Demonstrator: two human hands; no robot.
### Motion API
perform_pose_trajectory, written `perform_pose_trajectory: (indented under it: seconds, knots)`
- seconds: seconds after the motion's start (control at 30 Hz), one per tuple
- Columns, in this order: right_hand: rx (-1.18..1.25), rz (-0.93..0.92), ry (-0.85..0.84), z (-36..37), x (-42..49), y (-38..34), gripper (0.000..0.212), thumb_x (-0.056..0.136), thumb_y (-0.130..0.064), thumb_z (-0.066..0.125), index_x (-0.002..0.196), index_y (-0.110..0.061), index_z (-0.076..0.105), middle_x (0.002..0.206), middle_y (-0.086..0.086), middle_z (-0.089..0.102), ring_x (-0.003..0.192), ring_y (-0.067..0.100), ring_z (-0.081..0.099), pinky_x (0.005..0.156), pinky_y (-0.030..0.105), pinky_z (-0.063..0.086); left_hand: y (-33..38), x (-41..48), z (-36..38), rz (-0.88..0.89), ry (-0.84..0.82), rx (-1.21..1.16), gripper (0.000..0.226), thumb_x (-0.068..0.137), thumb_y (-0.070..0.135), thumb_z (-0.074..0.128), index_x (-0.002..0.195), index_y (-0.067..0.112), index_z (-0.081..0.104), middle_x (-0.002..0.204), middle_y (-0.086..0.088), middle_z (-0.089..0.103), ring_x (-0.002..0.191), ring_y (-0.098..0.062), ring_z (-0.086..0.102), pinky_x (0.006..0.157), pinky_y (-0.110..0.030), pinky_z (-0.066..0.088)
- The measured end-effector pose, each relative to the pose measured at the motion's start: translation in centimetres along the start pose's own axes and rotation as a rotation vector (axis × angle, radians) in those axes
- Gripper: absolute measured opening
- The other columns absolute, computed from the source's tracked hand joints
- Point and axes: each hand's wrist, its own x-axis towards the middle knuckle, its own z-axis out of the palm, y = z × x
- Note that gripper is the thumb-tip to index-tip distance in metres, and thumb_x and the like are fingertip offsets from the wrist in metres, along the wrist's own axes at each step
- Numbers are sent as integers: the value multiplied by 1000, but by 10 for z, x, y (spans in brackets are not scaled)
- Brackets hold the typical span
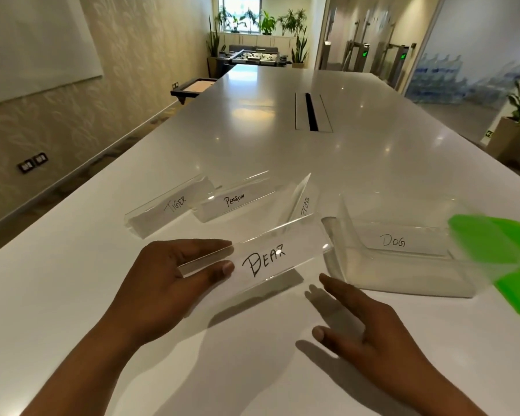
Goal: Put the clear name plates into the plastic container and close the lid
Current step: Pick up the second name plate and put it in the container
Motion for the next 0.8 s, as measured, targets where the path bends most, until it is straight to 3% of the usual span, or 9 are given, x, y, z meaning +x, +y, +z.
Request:
perform_pose_trajectory:
  seconds: [0.1,0.23,0.3,0.4,0.47,0.57,0.67,0.8]
  knots:
    - [328,81,-40,-8,-4,-5,83,63,-52,80,136,-34,46,134,-24,55,123,0,52,100,29,45,6,0,4,21,-36,-24,30,68,56,75,98,53,73,101,38,69,99,15,63,86,-21,48]
    - [679,134,4,-17,-8,-10,72,69,-20,85,131,-26,49,130,-10,62,113,17,63,81,22,54,10,-1,6,39,-80,-73,26,67,52,77,93,54,74,99,37,70,97,13,65,84,-23,50]
    - [767,144,28,-22,-10,-11,70,67,-14,82,130,-22,51,128,-3,64,112,21,64,78,22,54,13,-1,6,68,-106,-87,24,66,51,74,90,57,74,98,37,70,96,13,65,80,-18,50]
    - [821,89,3,-26,-11,-16,60,74,-19,80,129,-17,55,127,7,65,115,25,62,83,28,54,16,-2,4,83,-159,-118,26,64,52,81,88,55,75,97,34,72,96,11,66,67,-6,51]
    - [848,53,11,-28,-12,-19,52,75,-24,78,124,-19,61,122,11,67,112,28,64,87,33,53,18,-2,5,85,-191,-133,27,64,49,83,90,51,76,98,31,73,97,8,67,69,-6,52]
    - [944,20,0,-30,-13,-22,61,68,-30,84,122,-12,62,118,20,67,110,35,64,90,38,52,21,-4,7,106,-227,-135,28,63,48,83,90,49,77,98,29,74,97,7,68,72,-5,50]
    - [1050,21,23,-33,-13,-26,71,60,-31,90,121,-8,63,115,24,67,105,36,66,85,34,54,24,-5,10,115,-252,-167,25,65,44,78,90,46,78,98,27,75,97,6,68,74,-3,47]
    - [1100,14,88,-35,-14,-30,69,49,-32,95,109,-9,70,99,20,73,88,28,72,73,28,56,27,-6,14,128,-227,-188,27,63,43,82,89,48,78,96,27,75,95,5,69,73,-3,47]
